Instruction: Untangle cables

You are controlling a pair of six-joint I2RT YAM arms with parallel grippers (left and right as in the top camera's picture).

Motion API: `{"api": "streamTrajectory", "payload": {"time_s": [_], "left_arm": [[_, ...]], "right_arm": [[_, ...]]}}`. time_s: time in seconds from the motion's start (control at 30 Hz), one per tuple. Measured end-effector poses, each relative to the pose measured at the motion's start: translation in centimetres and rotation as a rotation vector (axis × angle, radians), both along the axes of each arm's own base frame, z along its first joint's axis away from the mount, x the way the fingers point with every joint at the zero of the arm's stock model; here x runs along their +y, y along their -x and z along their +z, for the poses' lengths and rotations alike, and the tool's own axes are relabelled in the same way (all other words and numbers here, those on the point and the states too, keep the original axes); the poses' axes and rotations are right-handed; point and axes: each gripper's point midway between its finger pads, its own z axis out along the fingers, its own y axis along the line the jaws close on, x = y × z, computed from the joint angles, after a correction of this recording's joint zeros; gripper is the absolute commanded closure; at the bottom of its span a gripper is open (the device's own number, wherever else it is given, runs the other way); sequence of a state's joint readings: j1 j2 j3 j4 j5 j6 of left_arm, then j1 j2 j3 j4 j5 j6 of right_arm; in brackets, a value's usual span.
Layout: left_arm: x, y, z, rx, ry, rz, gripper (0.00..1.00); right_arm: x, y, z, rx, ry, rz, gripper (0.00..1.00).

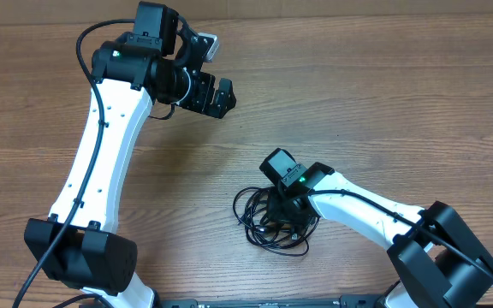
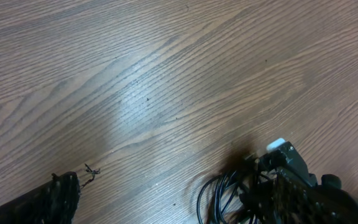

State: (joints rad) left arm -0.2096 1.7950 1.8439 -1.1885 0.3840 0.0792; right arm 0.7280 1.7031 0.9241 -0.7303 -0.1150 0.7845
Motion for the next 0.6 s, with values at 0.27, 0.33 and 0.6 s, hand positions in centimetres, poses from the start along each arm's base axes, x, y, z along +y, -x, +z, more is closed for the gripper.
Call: {"api": "streamTrajectory", "payload": {"time_s": [0.27, 0.33, 0.6], "left_arm": [[0.0, 0.0, 0.0, 0.000, 0.000, 0.000, 0.00], [0.0, 0.0, 0.0, 0.000, 0.000, 0.000, 0.00], [0.0, 0.0, 0.0, 0.000, 0.000, 0.000, 0.00]], "right_arm": [[-0.6, 0.2, -0.4, 0.000, 0.025, -0.002, 0.96], [-0.8, 0.4, -0.2, 0.011, 0.035, -0.002, 0.96], [2.2, -3.1, 7.2, -0.147, -0.091, 0.015, 0.96]]}}
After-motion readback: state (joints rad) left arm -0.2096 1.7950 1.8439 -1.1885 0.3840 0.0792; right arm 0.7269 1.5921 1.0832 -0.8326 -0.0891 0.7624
